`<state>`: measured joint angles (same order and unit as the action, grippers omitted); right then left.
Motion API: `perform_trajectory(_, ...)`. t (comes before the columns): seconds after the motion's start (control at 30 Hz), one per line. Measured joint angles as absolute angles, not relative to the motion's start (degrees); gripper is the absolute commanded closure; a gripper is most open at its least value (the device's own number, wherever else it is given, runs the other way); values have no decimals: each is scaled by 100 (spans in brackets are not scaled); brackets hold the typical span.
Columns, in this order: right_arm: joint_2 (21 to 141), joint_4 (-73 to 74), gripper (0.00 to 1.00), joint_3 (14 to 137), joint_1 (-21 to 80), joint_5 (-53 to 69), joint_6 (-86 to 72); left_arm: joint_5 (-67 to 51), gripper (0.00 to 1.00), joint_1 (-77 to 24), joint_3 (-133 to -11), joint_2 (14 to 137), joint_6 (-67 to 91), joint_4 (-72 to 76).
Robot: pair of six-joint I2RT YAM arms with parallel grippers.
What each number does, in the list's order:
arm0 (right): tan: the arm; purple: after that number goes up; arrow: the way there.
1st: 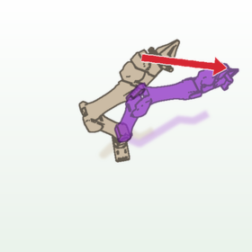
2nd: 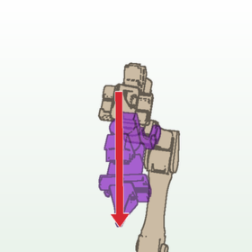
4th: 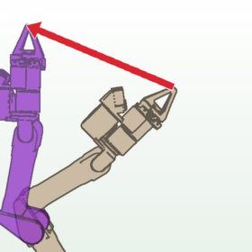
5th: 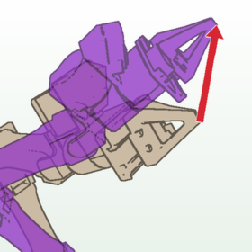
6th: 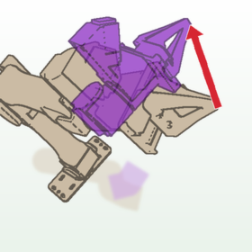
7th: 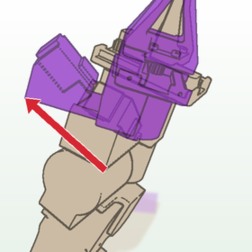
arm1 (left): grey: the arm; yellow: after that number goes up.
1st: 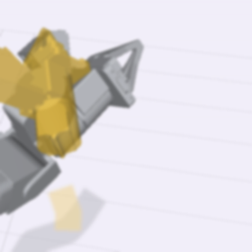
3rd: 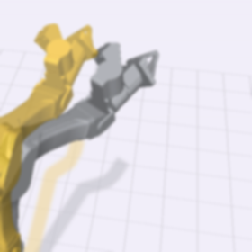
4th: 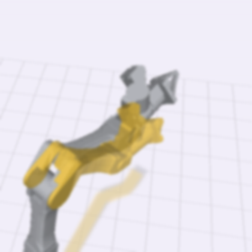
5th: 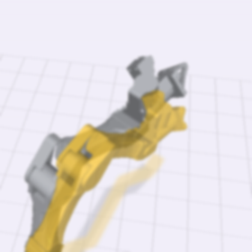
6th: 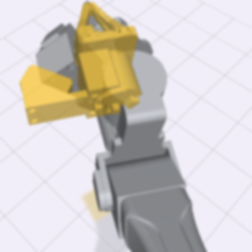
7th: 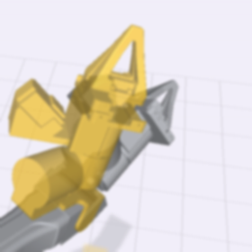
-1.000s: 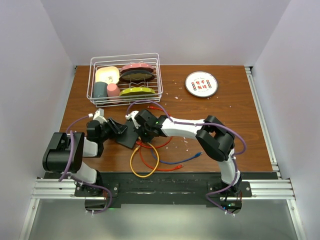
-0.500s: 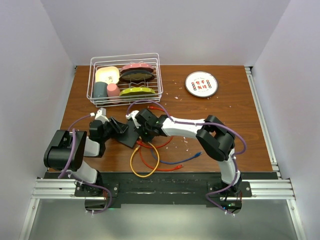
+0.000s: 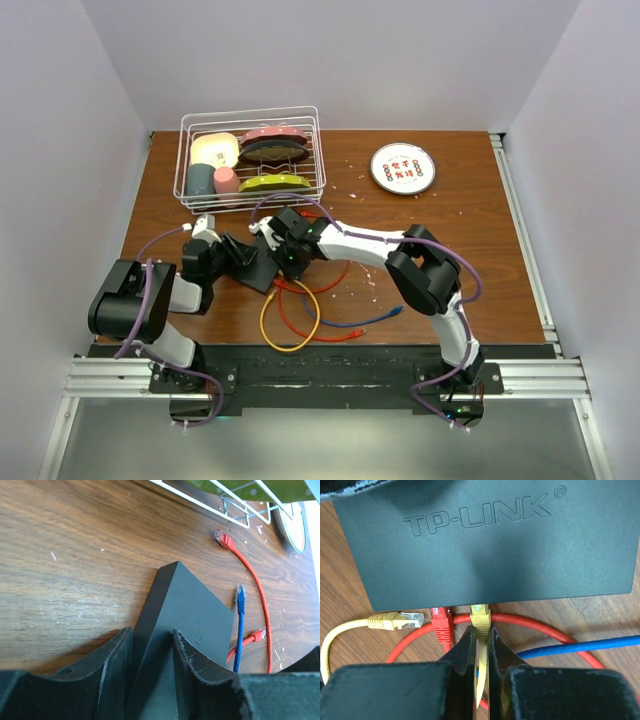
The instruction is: Insert the plug into the switch port
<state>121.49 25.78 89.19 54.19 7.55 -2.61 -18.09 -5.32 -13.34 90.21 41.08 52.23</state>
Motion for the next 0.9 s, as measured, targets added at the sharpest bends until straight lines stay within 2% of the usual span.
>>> perform_trajectory(0.37, 12313, 2744, 100, 9177, 5321, 1041, -213, -1601, 59, -637, -1334, 8923, 3929, 5223)
perform_trajectory(0.53, 12352, 2884, 100, 9277, 5315, 1050, -191, -1487, 47, -722, -1334, 8818, 3854, 5100)
perform_trajectory(0.67, 12348, 2873, 86, 9275, 5315, 1048, -193, -1337, 35, -832, -1402, 8547, 3736, 4589)
perform_trajectory(0.7, 12344, 2853, 77, 9262, 5315, 1052, -193, -1332, 32, -843, -1468, 8475, 3706, 4399)
perform_trajectory(0.77, 12324, 2731, 66, 9196, 5325, 1068, -215, -1341, 25, -854, -1625, 8368, 3636, 4042)
perform_trajectory(0.8, 12315, 2497, 58, 9135, 5334, 1120, -237, -1406, 23, -854, -1730, 8333, 3629, 3815)
perform_trajectory(0.9, 12254, 2018, 49, 8930, 5415, 1201, -274, -1614, 22, -808, -2075, 8302, 3472, 3190)
